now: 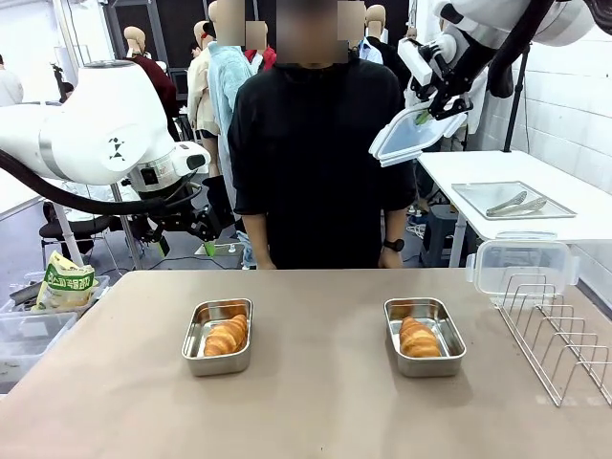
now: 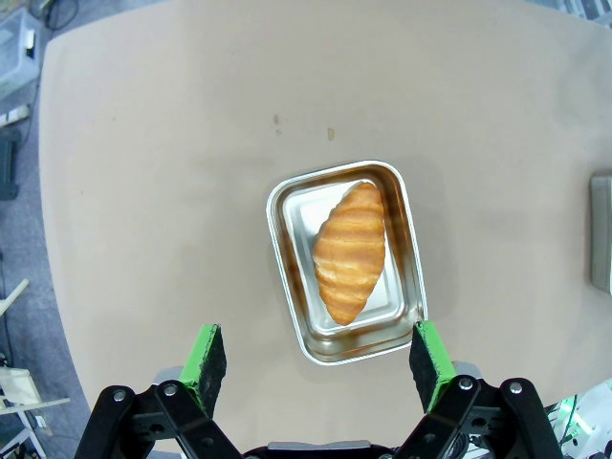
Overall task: Place the bread in airtight containers.
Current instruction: Pick up one Airtight Container lid and hand it to the human, then release when the human grabs the Airtight Container lid.
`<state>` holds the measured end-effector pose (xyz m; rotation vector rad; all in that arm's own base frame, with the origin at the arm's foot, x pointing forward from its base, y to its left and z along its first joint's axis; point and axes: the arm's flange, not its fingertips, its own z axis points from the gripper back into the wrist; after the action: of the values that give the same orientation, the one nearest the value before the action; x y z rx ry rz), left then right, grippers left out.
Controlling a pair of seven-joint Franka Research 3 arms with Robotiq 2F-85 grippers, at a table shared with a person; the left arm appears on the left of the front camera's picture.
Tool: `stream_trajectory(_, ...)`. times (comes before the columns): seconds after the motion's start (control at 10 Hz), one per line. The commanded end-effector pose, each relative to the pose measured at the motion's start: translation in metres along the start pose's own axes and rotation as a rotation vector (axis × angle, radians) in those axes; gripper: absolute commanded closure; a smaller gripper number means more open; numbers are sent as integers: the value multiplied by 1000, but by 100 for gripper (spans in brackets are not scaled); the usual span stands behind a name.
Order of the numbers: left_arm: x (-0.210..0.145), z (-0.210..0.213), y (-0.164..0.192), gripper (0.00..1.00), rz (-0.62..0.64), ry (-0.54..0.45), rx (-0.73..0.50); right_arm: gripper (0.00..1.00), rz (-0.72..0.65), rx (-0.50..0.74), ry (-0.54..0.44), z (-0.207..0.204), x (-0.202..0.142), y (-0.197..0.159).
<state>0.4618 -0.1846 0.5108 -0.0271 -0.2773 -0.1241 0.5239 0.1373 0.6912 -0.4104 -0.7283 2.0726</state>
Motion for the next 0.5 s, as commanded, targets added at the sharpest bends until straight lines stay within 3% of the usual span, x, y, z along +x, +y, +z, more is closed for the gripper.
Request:
stream_trajectory(0.0,0,2,0,0,6,0,17,100,9,18,34,0,5,-5)
stream_trajectory(0.4,0,2,0,0,6,0,17,100,9,18,34,0,5,-5)
